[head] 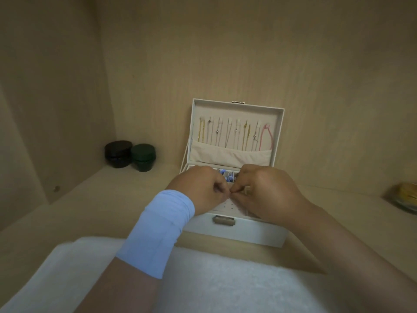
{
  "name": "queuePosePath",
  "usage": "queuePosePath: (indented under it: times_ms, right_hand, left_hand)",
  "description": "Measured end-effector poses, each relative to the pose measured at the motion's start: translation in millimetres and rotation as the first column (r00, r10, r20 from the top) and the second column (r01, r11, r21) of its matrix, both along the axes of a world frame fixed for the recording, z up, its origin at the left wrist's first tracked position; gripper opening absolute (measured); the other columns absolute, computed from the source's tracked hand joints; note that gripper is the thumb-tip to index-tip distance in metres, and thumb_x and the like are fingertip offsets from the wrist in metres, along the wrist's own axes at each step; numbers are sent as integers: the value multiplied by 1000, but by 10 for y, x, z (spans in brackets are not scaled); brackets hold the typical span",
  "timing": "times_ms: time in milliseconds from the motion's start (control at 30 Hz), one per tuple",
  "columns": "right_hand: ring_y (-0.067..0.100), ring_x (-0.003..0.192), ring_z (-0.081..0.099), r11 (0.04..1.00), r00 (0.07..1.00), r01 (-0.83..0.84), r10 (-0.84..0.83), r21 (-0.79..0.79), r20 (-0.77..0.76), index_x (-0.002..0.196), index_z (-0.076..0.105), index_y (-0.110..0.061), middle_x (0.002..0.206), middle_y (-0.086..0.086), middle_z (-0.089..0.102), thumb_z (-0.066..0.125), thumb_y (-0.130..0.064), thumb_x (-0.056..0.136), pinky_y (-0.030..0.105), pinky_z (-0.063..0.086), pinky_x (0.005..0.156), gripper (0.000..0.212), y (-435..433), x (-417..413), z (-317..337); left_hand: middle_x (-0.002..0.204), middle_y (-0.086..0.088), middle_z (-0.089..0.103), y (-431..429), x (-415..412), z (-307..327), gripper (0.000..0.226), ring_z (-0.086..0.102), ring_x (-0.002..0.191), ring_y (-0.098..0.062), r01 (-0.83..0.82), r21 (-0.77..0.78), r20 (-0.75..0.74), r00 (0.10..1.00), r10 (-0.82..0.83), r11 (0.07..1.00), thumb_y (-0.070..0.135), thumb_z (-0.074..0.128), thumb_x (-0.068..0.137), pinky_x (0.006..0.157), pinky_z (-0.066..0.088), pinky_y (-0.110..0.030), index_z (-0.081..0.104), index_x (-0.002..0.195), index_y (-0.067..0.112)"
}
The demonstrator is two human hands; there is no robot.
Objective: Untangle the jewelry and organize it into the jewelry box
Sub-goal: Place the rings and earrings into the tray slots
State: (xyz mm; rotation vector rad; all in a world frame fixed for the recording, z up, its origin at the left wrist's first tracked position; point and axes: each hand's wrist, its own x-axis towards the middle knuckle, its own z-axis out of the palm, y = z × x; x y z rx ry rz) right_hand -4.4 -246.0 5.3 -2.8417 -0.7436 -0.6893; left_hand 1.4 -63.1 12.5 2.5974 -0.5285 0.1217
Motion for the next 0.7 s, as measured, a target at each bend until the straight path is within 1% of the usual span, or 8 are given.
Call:
queuePosePath:
  times_ms: [167, 333, 433, 500, 567, 633, 700]
  right_hand:
    - [13, 75, 64, 1000, 1000, -4, 4, 10, -5, 82, 77, -38, 86, -12, 66, 73, -36, 81, 29, 50, 58, 5, -36, 2, -14]
    - [6, 79, 58, 1000, 987, -30, 28, -8, -160, 83, 75, -38, 86, -15, 61, 60, -41, 86, 32, 51, 68, 16, -82, -7, 54]
    - [4, 80, 58, 997, 985, -10, 23, 80, -171, 87, 77, -38, 82, -20, 60, 60, -40, 85, 34, 53, 71, 17, -116, 19, 48]
    - [3, 83, 60, 996, 977, -9, 29, 94, -209, 88, 77, -38, 86, -20, 63, 59, -43, 84, 35, 54, 75, 19, -123, 26, 30]
    - [-1, 82, 59, 989, 974, -6, 40, 151, -221, 89, 76, -38, 89, -21, 64, 59, -44, 84, 34, 53, 77, 19, -138, 23, 58]
    - [-7, 78, 56, 959, 979, 30, 29, 282, -204, 93, 76, -37, 92, -20, 65, 65, -34, 89, 27, 49, 76, 13, -199, 13, 145]
    - [-11, 76, 54, 910, 987, 80, -16, 406, -159, 97, 75, -35, 96, -20, 65, 65, -27, 92, 19, 41, 71, 14, -292, 7, 246]
  left_hand:
    - [93, 15, 71, 10, 7, -7, 14, 63, 90, -7, 3, -28, -19, 1000, -3, 1000, 29, 65, 86, 87, 54, -30, 77, 91, 34]
    - [92, 16, 70, 9, 14, -1, 13, 63, 90, -6, 4, -28, -28, 1000, -5, 1000, 28, 65, 86, 87, 53, -28, 75, 89, 35]
    - [90, 17, 70, 19, 29, -2, 9, 62, 87, -4, 6, -40, -40, 999, -8, 999, 30, 67, 85, 86, 52, -26, 73, 87, 37]
    - [88, 18, 69, 36, 33, -1, 9, 61, 84, -1, 6, -80, -58, 998, -11, 997, 30, 69, 85, 84, 51, -23, 72, 88, 38]
    - [87, 19, 68, 58, 31, 1, 10, 59, 80, 1, 11, -123, -47, 999, -17, 992, 31, 69, 85, 79, 48, -20, 73, 92, 36]
    - [89, 21, 67, 99, 31, 14, 11, 58, 79, 1, -14, -218, -2, 1000, 14, 976, 31, 67, 87, 75, 46, -19, 71, 95, 37]
    - [95, 22, 65, 158, 54, 36, 13, 60, 80, 0, -55, -369, 24, 997, 68, 928, 30, 64, 90, 76, 50, -20, 69, 101, 37]
